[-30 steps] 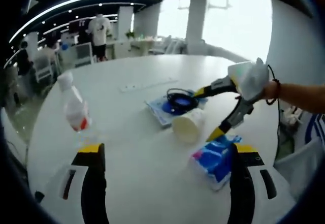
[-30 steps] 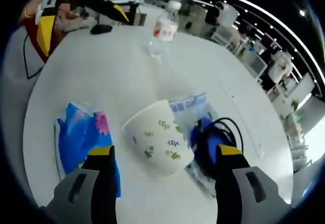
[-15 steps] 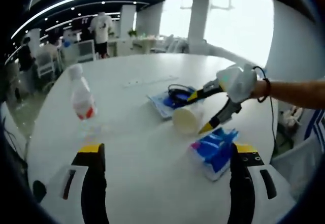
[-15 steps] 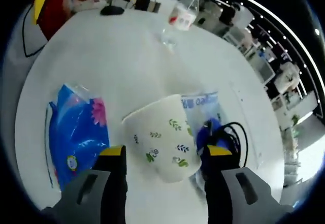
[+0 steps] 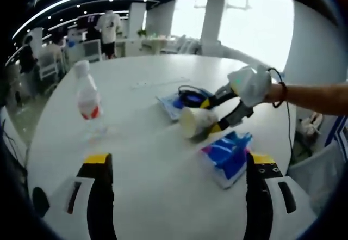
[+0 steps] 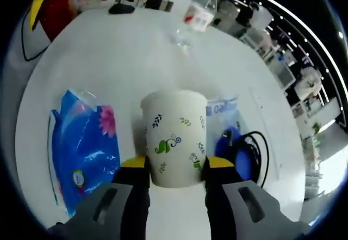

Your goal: Arrange the tabletop items into an orderly group along one side of the table until the central work area is clear of visible clutter.

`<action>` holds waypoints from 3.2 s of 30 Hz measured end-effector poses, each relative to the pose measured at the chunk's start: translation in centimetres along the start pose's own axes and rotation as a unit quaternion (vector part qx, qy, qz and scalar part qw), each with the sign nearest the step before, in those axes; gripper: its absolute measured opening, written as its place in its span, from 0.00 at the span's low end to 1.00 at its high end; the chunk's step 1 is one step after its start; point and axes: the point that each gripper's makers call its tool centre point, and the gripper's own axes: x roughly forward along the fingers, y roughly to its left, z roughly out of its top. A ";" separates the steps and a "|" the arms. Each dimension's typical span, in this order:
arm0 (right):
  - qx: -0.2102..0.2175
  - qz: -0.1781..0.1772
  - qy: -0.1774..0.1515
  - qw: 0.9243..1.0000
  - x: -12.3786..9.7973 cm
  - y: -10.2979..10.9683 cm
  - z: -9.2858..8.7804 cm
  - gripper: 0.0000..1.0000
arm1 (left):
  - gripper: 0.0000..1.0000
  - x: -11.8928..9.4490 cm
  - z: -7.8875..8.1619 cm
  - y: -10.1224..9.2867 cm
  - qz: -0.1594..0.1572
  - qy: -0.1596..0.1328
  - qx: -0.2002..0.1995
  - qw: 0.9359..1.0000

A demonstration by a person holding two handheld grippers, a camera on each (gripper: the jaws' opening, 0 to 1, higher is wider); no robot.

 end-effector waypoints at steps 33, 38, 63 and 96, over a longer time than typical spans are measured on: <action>0.167 0.015 -0.218 0.961 -6.1 0.9 8.4 0.38 | 0.95 0.8 3.3 -1.8 -0.061 -0.082 -0.099 0.990; 0.175 0.026 -0.241 0.954 -6.6 1.8 9.6 0.38 | 0.93 1.3 3.9 -2.0 -0.068 -0.094 -0.131 0.985; 0.209 0.047 -0.291 0.933 -7.8 3.8 11.7 0.38 | 0.41 2.9 5.0 -4.1 -0.114 -0.100 -0.222 0.963; 0.241 -0.005 -0.231 0.943 -8.1 2.3 9.0 0.62 | 0.37 2.1 5.9 -2.3 0.009 -0.085 0.024 0.996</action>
